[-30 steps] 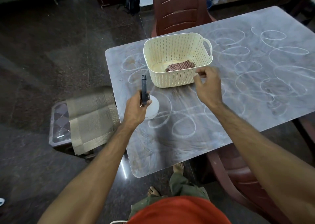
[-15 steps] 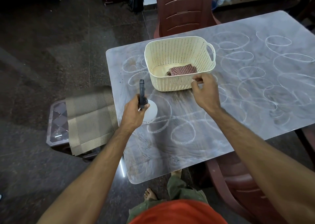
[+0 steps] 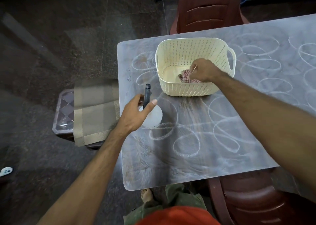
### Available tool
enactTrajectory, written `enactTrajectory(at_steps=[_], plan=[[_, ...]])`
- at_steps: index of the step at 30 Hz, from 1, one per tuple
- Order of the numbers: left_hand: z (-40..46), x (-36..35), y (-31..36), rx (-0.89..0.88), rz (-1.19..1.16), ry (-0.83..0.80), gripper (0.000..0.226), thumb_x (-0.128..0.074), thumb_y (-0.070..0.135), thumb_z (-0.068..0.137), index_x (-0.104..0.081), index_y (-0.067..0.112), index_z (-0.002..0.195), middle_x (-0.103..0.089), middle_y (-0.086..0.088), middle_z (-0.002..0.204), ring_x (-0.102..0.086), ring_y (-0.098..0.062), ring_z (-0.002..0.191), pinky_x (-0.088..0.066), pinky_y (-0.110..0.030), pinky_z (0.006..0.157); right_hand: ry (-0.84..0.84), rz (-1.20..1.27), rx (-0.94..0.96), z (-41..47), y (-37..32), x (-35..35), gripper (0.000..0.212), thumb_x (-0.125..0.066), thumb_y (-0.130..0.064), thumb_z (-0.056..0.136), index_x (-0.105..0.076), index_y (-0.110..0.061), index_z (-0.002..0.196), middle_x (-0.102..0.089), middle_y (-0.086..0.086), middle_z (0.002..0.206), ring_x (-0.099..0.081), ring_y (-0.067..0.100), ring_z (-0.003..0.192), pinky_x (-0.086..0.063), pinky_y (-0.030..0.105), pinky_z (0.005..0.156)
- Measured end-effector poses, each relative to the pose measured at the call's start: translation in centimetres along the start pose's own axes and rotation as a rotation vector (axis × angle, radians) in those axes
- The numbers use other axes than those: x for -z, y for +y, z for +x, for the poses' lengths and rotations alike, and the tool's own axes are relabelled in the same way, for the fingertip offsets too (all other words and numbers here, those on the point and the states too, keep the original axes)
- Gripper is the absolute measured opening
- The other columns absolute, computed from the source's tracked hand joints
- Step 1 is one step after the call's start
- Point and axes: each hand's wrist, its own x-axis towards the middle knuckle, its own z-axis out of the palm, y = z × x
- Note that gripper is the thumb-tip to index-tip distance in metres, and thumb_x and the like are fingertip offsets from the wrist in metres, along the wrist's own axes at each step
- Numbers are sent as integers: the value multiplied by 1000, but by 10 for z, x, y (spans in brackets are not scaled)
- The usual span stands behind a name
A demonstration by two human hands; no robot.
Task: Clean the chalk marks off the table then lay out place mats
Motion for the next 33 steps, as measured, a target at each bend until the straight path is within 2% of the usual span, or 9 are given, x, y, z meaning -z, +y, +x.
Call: enactTrajectory(at_steps=[2, 4, 6, 9, 13, 17, 24, 28, 33], plan=[[3, 0, 0, 23, -41, 52, 41, -56, 66, 85, -55, 28, 98, -70, 6, 99, -64, -14, 94, -49, -38, 92, -116, -141, 9, 15, 2, -5, 34, -78, -17, 78, -66, -4, 106, -64, 13, 114, -60, 30, 104, -49, 32, 82], [7, 0, 1, 42, -78, 98, 47, -56, 68, 84, -54, 23, 98, -70, 1, 97, -63, -15, 86, -51, -44, 91, -208, -248, 19, 25, 3, -10, 46, -80, -23, 77, -61, -3, 114, -63, 17, 117, -60, 33, 105, -51, 37, 86], [12, 2, 4, 51, -75, 125, 53, -53, 69, 82, -53, 20, 103, -68, -1, 104, -63, -16, 93, -49, -46, 96, -255, -316, 39, 30, 5, -15, 56, -79, -30, 78, -55, -4, 121, -61, 19, 120, -58, 36, 108, -50, 38, 86], [20, 3, 15, 44, -74, 143, 58, -49, 69, 82, -52, 19, 110, -67, 4, 114, -62, -11, 109, -47, -41, 100, -293, -380, 66, 40, 9, -25, 64, -73, -39, 84, -46, -1, 128, -58, 22, 123, -57, 39, 112, -49, 42, 89], [30, 2, 26, 18, -95, 157, 57, -50, 64, 86, -52, 17, 118, -62, 6, 117, -65, -12, 107, -48, -30, 95, -288, -377, 78, 49, 12, -34, 47, -64, -30, 93, -52, -1, 129, -59, 23, 124, -57, 40, 113, -48, 45, 93], [36, 0, 32, 5, -79, 180, 51, -51, 59, 92, -52, 18, 123, -58, 9, 119, -59, 0, 105, -41, -15, 85, -269, -414, 121, 53, 14, -39, 46, -61, -28, 95, -50, -2, 131, -58, 22, 126, -56, 40, 115, -47, 45, 95], [40, -4, 34, 37, -104, 156, 52, -52, 58, 92, -51, 18, 125, -58, 5, 123, -64, -17, 109, -48, -36, 99, -273, -498, 173, 56, 17, -40, 43, -58, -24, 97, -50, -5, 134, -58, 19, 128, -56, 37, 117, -48, 45, 97], [41, -7, 36, 44, -95, 156, 51, -51, 58, 92, -51, 19, 125, -60, 6, 120, -64, -18, 109, -47, -39, 102, -274, -531, 209, 56, 18, -40, 41, -60, -23, 95, -52, -9, 133, -59, 17, 127, -57, 36, 116, -49, 44, 97], [42, -9, 37, 44, -86, 162, 55, -50, 60, 90, -51, 20, 127, -60, 9, 117, -63, -18, 108, -48, -42, 102, -220, -499, 174, 55, 24, -35, 33, -59, -15, 87, -59, -14, 120, -64, 12, 116, -61, 33, 106, -50, 40, 86]])
